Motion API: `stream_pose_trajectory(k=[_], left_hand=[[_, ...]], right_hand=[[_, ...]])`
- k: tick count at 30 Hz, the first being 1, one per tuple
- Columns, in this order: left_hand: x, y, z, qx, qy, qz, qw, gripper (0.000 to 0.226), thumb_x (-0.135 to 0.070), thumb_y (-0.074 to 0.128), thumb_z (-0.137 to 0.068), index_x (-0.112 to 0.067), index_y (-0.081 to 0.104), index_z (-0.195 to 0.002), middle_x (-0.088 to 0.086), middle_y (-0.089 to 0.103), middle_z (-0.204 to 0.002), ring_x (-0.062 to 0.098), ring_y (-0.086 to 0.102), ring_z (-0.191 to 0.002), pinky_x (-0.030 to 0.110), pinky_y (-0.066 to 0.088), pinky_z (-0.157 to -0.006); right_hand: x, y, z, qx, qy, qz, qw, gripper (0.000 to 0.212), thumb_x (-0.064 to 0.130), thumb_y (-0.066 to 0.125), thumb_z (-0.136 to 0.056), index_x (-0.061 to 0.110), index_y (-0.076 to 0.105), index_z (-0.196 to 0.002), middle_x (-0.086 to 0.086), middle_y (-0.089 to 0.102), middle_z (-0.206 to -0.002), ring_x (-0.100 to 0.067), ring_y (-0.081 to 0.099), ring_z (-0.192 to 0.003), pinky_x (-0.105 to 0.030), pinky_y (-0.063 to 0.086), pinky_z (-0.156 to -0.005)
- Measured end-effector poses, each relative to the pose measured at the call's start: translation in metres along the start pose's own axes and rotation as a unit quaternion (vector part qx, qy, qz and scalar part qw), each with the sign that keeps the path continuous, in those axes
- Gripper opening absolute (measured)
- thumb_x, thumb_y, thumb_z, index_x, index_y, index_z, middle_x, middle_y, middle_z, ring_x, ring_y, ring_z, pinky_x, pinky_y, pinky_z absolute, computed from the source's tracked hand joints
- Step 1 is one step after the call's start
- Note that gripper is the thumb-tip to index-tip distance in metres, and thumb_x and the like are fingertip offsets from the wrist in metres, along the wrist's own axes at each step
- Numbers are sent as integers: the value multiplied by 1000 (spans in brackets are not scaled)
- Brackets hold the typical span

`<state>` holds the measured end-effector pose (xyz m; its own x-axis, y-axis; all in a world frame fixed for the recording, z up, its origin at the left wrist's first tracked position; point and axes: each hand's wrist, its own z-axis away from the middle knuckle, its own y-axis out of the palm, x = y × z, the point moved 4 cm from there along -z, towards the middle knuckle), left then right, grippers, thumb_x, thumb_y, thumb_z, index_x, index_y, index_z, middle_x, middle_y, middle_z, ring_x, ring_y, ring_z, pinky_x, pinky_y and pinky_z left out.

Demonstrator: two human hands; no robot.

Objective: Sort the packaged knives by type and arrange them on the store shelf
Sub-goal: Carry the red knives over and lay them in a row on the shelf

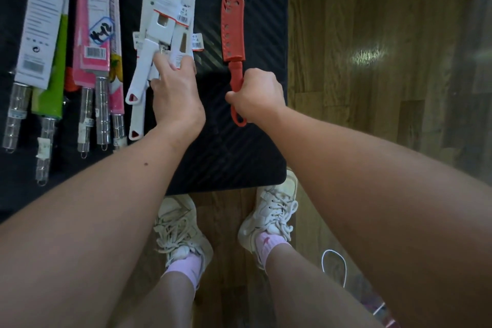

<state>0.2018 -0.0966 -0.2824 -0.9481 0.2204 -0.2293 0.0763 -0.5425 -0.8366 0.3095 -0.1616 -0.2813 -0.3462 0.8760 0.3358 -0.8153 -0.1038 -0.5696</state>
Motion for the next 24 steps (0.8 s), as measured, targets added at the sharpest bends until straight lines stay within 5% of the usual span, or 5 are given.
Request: stream_pose_trajectory(k=[5, 12, 24], left_hand=[[-2, -7, 7, -8, -14, 76, 997, 39, 14, 53, -80, -9, 52, -111, 14, 35, -125, 21, 43, -89, 34, 50, -84], [-19, -49, 28, -10, 7, 124, 992, 29, 14, 52, -82, -4, 59, -104, 11, 33, -127, 24, 45, -113, 18, 37, -81], [-85, -263, 102, -141, 145, 179, 963, 27, 6, 53, -87, -3, 61, -111, 14, 40, -124, 15, 43, -108, 3, 24, -86]], right_hand=[[1, -7, 7, 7, 4, 14, 1000, 15, 27, 62, -88, 15, 53, -88, -5, 62, -90, -26, 67, -85, -34, 55, -77], [14, -46, 47, 5, 3, 5, 1000, 16, 26, 61, -87, 12, 61, -95, -8, 66, -96, -28, 67, -86, -37, 57, -79], [106, -187, 188, -55, -45, -47, 996, 21, 24, 62, -88, 10, 61, -103, -11, 66, -103, -28, 67, -92, -40, 57, -83]])
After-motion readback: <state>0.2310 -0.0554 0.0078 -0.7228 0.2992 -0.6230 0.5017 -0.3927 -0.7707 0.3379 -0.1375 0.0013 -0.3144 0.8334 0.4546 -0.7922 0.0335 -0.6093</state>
